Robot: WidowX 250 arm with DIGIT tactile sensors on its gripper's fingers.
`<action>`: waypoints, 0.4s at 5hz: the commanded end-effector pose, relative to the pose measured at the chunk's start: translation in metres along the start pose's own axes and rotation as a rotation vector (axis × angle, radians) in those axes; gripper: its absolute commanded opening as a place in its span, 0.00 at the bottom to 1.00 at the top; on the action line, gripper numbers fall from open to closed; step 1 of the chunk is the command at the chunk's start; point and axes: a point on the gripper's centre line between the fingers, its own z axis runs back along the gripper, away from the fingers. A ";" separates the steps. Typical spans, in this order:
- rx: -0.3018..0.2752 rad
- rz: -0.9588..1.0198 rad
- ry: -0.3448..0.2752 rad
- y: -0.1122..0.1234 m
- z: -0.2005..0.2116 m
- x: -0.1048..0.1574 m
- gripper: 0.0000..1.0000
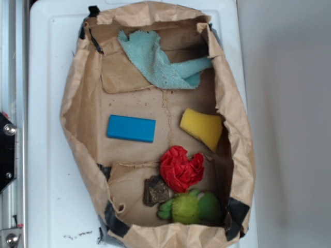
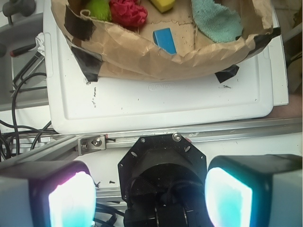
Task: Grab the blue cloth.
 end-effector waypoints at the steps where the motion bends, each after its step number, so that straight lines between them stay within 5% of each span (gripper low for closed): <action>1: 0.030 0.040 -0.058 0.001 -0.022 0.054 1.00; 2: 0.034 0.032 -0.092 0.006 -0.031 0.072 1.00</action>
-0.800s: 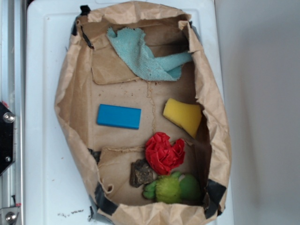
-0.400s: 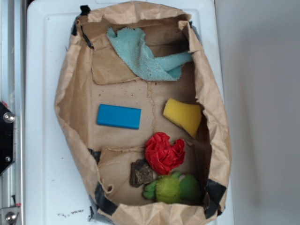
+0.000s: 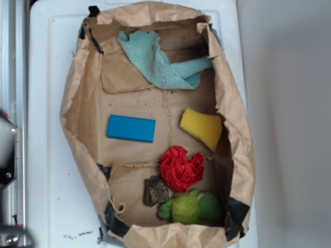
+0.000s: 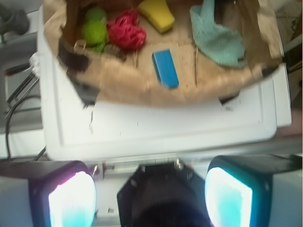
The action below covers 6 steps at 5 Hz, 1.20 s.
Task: Grab the blue cloth.
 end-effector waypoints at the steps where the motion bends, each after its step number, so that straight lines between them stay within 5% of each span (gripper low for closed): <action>1: 0.006 0.031 -0.081 0.013 -0.012 0.047 1.00; 6: 0.105 0.035 -0.069 0.050 -0.077 0.107 1.00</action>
